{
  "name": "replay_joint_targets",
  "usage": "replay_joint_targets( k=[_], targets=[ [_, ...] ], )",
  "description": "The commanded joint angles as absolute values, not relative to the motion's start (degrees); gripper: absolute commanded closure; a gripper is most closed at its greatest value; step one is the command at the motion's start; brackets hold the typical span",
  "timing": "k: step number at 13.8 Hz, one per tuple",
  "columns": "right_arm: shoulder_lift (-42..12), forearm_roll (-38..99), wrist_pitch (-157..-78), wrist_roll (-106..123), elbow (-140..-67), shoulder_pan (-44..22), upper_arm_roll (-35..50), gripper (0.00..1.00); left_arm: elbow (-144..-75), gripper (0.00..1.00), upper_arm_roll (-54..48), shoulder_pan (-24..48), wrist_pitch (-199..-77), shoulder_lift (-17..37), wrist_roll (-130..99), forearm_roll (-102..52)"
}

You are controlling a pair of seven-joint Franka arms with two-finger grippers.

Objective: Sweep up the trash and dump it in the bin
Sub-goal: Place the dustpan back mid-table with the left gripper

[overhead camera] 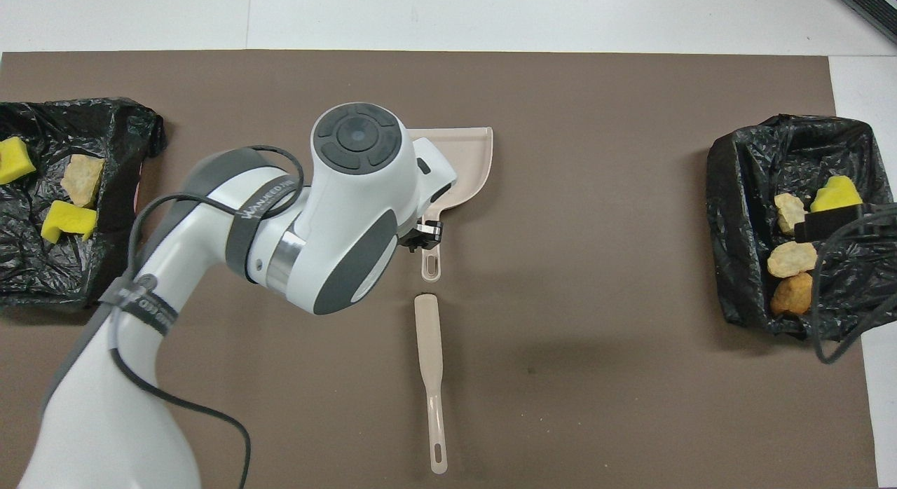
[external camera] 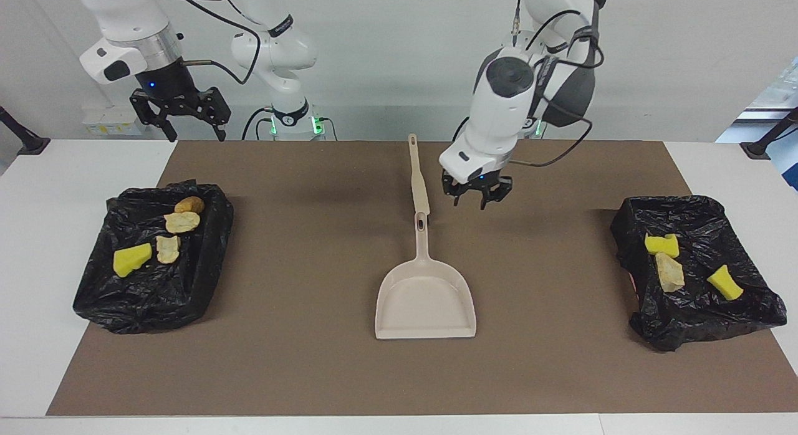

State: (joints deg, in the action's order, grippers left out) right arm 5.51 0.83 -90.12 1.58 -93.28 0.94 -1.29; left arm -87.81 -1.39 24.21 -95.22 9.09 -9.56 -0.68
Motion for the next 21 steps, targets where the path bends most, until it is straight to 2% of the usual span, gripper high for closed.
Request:
replay_joint_targets(
  k=[1,3,5,9,14,17,21],
  targets=[
    [6.3,1.5,-89.4,0.9,-93.8,1.8,-0.6,0.00,-91.6,0.00,-1.8,19.3,-92.5,0.7,-0.4,1.6],
    [6.3,1.5,-89.4,0.9,-93.7,1.8,-0.6,0.00,-91.3,0.00,-1.5,14.9,-90.5,-2.8,3.1,1.5],
    [6.3,1.5,-89.4,0.9,-93.7,1.8,-0.6,0.00,-89.7,0.00,-1.2,12.4,-84.9,-4.0,7.2,1.1],
    [6.3,1.5,-89.4,0.9,-93.8,1.8,-0.6,0.00,-89.4,0.00,1.8,11.8,-81.3,-5.8,8.3,1.1],
    [6.3,1.5,-89.4,0.9,-93.7,1.8,-0.6,0.00,-88.1,0.00,2.1,8.5,-84.1,-3.7,8.9,1.0],
    [6.3,1.5,-89.4,0.9,-93.8,1.8,-0.6,0.00,-83.1,0.00,2.4,7.1,-83.2,-0.4,9.1,0.9],
    [6.3,1.5,-89.4,0.9,-93.7,1.8,-0.6,0.00,-83.1,0.00,2.2,7.3,-84.1,-1.0,9.1,0.7]
  ],
)
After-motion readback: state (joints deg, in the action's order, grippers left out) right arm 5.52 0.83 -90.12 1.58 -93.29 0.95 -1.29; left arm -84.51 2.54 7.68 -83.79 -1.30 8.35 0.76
